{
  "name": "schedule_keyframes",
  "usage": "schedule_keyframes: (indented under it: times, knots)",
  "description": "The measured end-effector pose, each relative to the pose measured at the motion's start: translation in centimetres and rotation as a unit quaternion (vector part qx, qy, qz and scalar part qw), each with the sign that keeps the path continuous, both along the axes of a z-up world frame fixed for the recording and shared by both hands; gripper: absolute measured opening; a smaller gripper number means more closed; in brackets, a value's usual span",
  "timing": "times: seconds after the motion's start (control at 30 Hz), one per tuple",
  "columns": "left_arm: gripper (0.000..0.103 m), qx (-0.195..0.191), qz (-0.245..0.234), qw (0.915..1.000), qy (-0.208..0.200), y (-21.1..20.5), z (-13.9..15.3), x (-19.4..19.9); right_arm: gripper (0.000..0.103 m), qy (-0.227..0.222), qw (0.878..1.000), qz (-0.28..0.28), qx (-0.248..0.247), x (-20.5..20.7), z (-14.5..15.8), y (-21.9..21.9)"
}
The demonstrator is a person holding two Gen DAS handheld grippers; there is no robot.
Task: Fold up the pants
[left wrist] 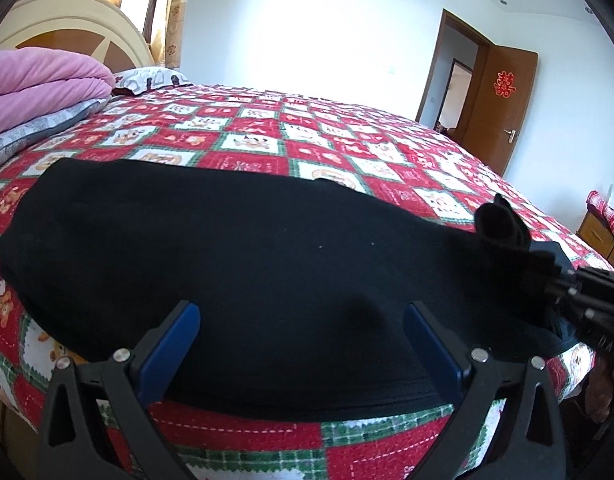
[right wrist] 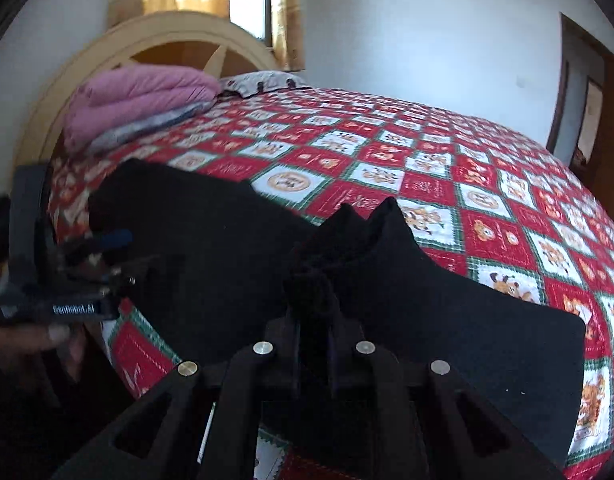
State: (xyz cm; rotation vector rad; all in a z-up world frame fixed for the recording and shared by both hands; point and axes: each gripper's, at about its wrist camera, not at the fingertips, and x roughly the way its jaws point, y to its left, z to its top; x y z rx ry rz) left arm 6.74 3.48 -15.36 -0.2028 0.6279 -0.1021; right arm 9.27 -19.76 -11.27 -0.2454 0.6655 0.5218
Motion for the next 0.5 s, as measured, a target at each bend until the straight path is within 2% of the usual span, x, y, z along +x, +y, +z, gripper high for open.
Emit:
schedule_keyframes:
  times: [0.13,0.2,0.3,0.4,0.47,0.5]
  knots:
    - [0.103,-0.001,-0.011,0.9999,0.0,-0.3,0.1,-0.1,0.012,-0.004,0.999,0.015,-0.042,-0.3,-1.5,1.2]
    - [0.103,-0.005,-0.016,0.9999,0.002,-0.3,0.2,-0.1,0.013,0.027,0.998,0.026,-0.047,0.0,-2.6,1.7]
    - [0.103,-0.021,-0.03,0.9993,0.006,-0.5,0.8,0.1,0.017,0.039,0.997,0.035,-0.057,-0.3,-2.4,1.5]
    - [0.103,-0.029,-0.059,0.9978,0.004,-1.7,1.8,0.5,0.032,0.055,0.996,0.05,-0.05,-0.7,-1.3,1.0]
    - [0.103,-0.033,-0.092,0.9952,-0.004,-3.1,2.7,0.6,0.051,0.054,0.996,0.053,-0.041,-1.1,-0.1,0.1]
    - [0.103,-0.035,-0.103,0.994,-0.002,-3.6,3.0,0.7,0.053,0.049,0.997,0.05,-0.034,-1.2,0.4,-0.5]
